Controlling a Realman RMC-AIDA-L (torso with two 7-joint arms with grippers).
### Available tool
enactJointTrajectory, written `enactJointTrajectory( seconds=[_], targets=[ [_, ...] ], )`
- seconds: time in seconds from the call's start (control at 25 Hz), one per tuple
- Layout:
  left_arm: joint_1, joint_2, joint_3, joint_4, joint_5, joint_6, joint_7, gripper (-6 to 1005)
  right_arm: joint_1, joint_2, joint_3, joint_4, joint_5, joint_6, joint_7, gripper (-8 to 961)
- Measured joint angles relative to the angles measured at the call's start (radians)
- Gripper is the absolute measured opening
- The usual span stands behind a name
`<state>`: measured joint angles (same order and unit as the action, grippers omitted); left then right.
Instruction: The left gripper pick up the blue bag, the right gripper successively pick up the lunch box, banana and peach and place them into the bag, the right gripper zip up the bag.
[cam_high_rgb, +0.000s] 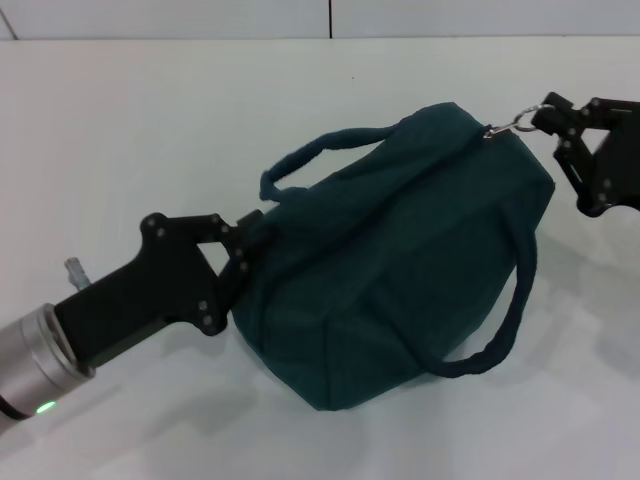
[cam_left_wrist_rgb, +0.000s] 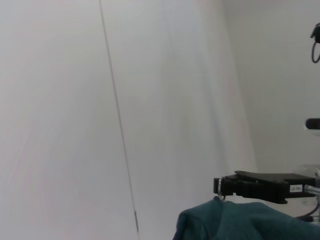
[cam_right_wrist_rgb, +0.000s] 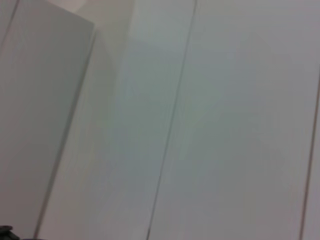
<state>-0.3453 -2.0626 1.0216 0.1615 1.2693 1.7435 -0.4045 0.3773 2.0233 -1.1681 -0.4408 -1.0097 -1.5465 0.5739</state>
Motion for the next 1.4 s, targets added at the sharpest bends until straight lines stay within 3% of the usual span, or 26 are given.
enactJointTrajectory(
  seconds=[0.16, 0.4, 0.6, 0.72, 0.84, 1.04, 1.2, 1.28, 1.4],
  targets=[
    [0.005, 0.005, -0.002, -0.003, -0.037, -0.005, -0.009, 136, -0.013, -0.002, 0.0, 0.02, 0.028, 0.005, -0.002, 18],
    [0.017, -0.028, -0.01, -0.008, -0.077, -0.002, 0.043, 141, -0.016, -0.003, -0.007, 0.029, 0.035, -0.013, -0.004, 18],
    [0.009, -0.03, -0.013, -0.061, -0.105, 0.062, 0.031, 145, -0.016, -0.002, -0.009, 0.037, 0.035, -0.032, -0.001, 18],
    [0.007, -0.023, -0.016, -0.021, -0.118, 0.113, -0.114, 215, -0.015, -0.001, -0.01, 0.043, 0.034, -0.039, -0.001, 18],
    [-0.008, -0.019, -0.011, 0.108, -0.107, 0.108, -0.365, 319, -0.013, 0.0, -0.01, 0.052, 0.034, -0.046, -0.003, 18],
    [-0.138, 0.004, -0.009, 0.288, 0.023, -0.03, -0.781, 544, -0.008, 0.001, -0.014, 0.062, 0.031, -0.055, -0.004, 18],
    [-0.298, 0.034, -0.009, 0.312, 0.171, -0.133, -1.005, 729, -0.002, 0.001, -0.024, 0.074, 0.032, -0.069, -0.006, 18],
    [-0.358, 0.032, -0.01, 0.316, 0.234, -0.187, -1.062, 820, -0.002, 0.001, -0.025, 0.075, 0.032, -0.072, -0.006, 18],
    [-0.399, 0.012, -0.005, 0.357, 0.319, -0.257, -1.146, 829, -0.001, 0.001, -0.025, 0.076, 0.032, -0.077, -0.006, 18]
  ],
)
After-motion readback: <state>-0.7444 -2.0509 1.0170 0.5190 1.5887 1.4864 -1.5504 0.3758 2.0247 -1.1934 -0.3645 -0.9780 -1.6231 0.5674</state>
